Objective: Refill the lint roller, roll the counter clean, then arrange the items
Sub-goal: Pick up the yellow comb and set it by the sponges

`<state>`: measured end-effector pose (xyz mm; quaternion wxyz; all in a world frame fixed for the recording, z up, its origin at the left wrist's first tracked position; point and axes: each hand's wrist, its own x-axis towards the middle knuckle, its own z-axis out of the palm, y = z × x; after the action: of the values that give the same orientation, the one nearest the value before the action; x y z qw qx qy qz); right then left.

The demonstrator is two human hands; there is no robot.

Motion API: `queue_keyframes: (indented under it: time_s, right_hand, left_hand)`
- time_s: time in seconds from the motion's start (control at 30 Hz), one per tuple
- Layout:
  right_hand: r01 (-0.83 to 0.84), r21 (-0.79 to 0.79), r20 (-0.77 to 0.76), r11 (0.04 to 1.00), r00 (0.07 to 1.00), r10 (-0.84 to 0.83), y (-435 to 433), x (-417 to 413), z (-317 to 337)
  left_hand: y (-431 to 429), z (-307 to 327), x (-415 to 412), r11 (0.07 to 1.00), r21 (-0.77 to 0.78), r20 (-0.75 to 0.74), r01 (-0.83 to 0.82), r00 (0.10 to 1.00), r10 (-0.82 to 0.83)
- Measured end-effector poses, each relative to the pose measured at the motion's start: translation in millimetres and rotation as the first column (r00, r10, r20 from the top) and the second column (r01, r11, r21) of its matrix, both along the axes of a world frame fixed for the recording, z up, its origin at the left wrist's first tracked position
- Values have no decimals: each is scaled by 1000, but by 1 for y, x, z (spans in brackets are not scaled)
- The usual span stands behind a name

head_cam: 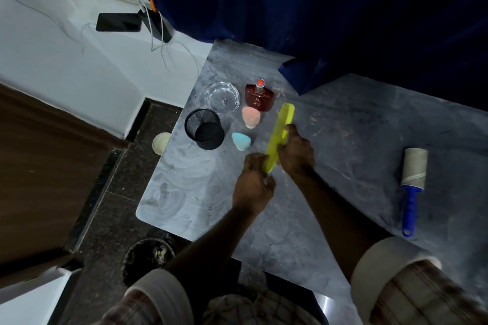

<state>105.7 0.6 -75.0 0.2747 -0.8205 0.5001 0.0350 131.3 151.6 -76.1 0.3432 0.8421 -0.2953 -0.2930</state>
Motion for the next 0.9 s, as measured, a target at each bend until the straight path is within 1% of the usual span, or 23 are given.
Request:
queue_keyframes:
  time_s: [0.13, 0.2, 0.27, 0.37, 0.43, 0.53, 0.6, 0.67, 0.73, 0.8, 0.9]
  right_hand:
    - [16, 21, 81, 1000, 997, -18, -2, -7, 6]
    - [51, 57, 161, 997, 985, -59, -1, -17, 11]
    - [101, 68, 253, 993, 961, -115, 0, -37, 20]
    - [169, 36, 362, 985, 917, -170, 0, -80, 31]
    - [240, 24, 376, 970, 897, -232, -6, -120, 38]
    - [396, -78, 401, 915, 853, -335, -18, -187, 48]
    - [502, -174, 374, 847, 830, -415, -28, -232, 50]
    - [576, -239, 304, 782, 809, -503, -40, -267, 49]
    - [564, -240, 217, 790, 824, -523, -49, -288, 42]
    - [543, -195, 138, 817, 840, -525, -55, -296, 34]
    - [551, -108, 92, 828, 835, -543, -61, -294, 25]
  left_hand:
    - [-1, 3, -3, 1000, -22, 32, 3, 1000, -2]
    - [-5, 6, -7, 996, -87, 72, 4, 997, 3]
    - [-11, 10, -14, 988, -148, 87, 39, 996, -26]
    - [-27, 16, -33, 979, -187, -7, 84, 996, -86]
    - [-44, 17, -53, 968, -209, -71, 139, 985, -157]
    - [-73, 21, -93, 939, -233, -132, 252, 949, -287]
    - [-93, 22, -121, 916, -234, -160, 327, 916, -368]
    - [-113, 19, -144, 908, -210, -203, 362, 892, -403]
    - [-132, 16, -162, 924, -172, -297, 342, 876, -380]
    - [-151, 14, -176, 942, -121, -426, 314, 840, -335]
    - [-170, 8, -188, 958, -47, -572, 283, 779, -258]
